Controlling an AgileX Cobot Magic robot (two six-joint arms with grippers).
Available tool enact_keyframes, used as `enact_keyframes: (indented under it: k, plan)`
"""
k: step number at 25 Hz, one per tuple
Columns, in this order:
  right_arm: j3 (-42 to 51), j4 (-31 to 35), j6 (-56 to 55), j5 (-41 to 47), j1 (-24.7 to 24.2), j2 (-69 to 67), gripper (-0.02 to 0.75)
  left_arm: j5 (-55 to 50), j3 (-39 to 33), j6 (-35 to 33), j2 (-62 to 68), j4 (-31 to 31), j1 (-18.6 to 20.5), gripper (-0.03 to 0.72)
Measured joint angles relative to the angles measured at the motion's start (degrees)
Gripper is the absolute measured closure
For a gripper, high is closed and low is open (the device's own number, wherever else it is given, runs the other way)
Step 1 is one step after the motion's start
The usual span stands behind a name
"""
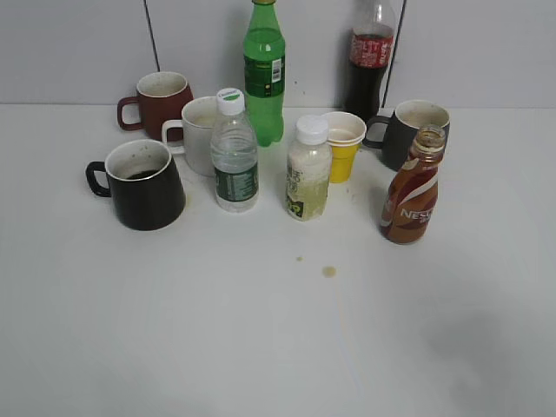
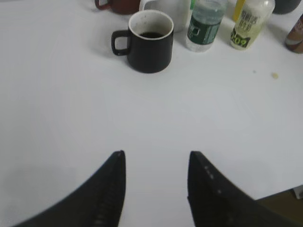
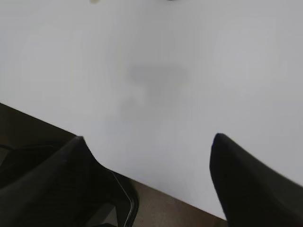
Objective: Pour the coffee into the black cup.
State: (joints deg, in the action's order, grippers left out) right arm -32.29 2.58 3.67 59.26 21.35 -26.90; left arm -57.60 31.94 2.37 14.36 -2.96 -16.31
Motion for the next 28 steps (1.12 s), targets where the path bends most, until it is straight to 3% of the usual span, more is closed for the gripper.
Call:
enact_keyframes:
  k: [8, 28]
  plan:
    - [2.8, 0.0, 0.3, 0.3, 0.0, 14.8, 0.144, -2.1, -1.2, 0.0, -0.3, 2.2, 0.0, 0.357]
    - [2.8, 0.1, 0.4, 0.3, 0.0, 15.8, 0.144, -2.2, -1.2, 0.0, -0.3, 2.4, 0.0, 0.455]
